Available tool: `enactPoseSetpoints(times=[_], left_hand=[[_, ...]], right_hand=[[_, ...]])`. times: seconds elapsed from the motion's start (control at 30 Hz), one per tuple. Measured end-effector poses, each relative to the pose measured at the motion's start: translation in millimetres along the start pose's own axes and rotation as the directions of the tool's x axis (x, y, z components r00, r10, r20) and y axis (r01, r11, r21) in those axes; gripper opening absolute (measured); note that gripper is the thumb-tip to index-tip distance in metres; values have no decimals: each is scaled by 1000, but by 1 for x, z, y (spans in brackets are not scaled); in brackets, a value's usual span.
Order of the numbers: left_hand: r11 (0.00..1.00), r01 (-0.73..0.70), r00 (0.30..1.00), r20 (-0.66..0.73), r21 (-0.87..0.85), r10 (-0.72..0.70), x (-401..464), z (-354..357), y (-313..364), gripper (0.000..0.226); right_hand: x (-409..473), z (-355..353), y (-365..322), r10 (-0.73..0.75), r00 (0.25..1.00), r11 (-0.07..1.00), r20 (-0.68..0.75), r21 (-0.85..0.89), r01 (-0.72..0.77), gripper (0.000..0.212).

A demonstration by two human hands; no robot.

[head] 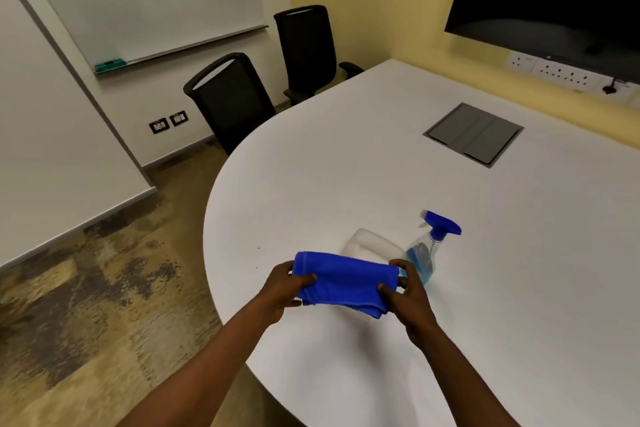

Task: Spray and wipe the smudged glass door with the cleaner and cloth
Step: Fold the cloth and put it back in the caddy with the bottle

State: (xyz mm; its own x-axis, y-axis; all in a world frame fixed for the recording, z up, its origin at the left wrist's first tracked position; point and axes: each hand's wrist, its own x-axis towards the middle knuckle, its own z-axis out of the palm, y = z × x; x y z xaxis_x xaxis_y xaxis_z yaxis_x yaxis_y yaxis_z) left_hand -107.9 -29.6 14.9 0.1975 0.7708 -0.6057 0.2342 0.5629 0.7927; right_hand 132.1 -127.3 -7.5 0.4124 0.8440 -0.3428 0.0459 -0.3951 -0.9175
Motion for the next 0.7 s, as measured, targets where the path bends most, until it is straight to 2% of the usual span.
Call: enactPoseSetpoints(times=[0.13,0.23,0.33,0.4,0.5,0.57,0.63,0.7], left_hand=[[980,-132,988,-55,151,141,20,33,20,61],[936,-218,971,-35,278,236,36,60,39,74],[860,-289,948,0,421,318,53,80,50,97],[768,-340,924,39,542,381,67,91,50,102],[619,-387,898,128,683,421,85,105,42,83],[531,-386,900,182,755,396,97,117,35,67],[489,-380,903,200,785,381,104,128,29,47],[515,-365,906,168,775,388,105,139,27,35]], right_hand=[[7,-2,-5,-78,984,995,-160,-68,68,49],[22,-3,-6,-135,965,989,-226,-87,119,37],[41,-4,0,-165,952,981,-259,-146,131,28],[55,-4,8,-187,941,971,-282,-196,135,23],[73,-1,24,-214,939,947,-269,-294,132,26],[84,1,36,-210,947,930,-244,-350,117,31],[90,2,45,-215,959,904,-186,-408,124,38],[94,3,51,-212,972,880,-105,-453,143,41]])
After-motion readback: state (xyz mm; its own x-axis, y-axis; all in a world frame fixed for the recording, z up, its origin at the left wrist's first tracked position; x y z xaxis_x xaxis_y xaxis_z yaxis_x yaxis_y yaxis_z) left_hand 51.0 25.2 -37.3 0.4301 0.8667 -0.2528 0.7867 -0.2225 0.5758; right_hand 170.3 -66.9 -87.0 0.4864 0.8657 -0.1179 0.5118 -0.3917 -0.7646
